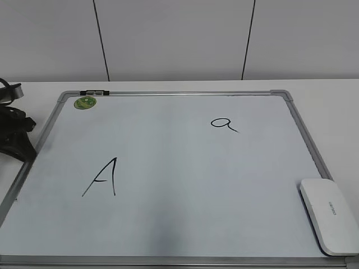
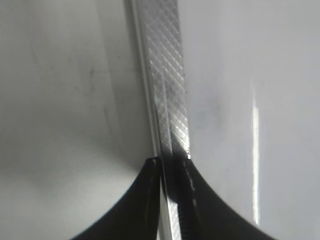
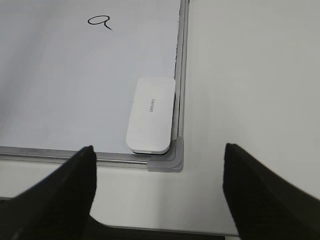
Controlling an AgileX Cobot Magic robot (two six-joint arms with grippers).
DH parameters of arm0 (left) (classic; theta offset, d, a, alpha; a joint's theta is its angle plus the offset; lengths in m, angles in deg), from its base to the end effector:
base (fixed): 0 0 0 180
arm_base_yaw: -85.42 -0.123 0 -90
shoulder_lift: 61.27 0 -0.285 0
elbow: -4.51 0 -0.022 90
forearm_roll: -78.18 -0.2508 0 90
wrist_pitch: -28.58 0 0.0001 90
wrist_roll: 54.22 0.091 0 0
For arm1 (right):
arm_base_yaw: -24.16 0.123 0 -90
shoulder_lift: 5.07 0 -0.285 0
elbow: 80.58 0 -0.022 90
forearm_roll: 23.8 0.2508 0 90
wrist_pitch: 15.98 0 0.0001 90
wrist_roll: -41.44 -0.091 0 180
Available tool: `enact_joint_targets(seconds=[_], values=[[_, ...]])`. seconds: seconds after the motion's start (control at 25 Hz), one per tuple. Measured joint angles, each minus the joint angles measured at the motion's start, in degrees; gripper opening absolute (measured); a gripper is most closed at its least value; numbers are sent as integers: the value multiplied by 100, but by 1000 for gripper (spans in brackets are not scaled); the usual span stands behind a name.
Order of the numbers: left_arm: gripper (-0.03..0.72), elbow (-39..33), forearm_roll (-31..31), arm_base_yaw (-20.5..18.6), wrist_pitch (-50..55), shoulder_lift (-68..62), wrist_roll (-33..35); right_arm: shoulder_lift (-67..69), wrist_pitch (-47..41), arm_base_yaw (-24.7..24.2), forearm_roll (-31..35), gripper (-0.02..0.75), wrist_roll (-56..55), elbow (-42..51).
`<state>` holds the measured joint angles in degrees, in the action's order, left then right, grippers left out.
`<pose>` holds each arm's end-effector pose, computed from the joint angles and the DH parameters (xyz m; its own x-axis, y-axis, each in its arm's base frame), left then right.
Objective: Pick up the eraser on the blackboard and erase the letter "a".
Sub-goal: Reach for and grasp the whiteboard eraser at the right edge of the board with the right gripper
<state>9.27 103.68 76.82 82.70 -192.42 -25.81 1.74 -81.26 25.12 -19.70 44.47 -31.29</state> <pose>0.4060 0.0293 0.1213 -0.9914 0.0599 -0.1166 0.0957 0.9388 -0.3309 -0.0097 0.0058 0.2676 -0.5180 -0.0315 -0.8548 -0.0841 0.9964 0.0142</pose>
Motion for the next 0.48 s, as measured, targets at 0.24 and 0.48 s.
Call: enact_joint_targets(seconds=[0.24,0.48], values=[[52,9,0,0,23,0,-21,0,0,0,27,586,0,0],[51,9,-10,0,23,0,-21,804,262,0,-75,586,21,-283]])
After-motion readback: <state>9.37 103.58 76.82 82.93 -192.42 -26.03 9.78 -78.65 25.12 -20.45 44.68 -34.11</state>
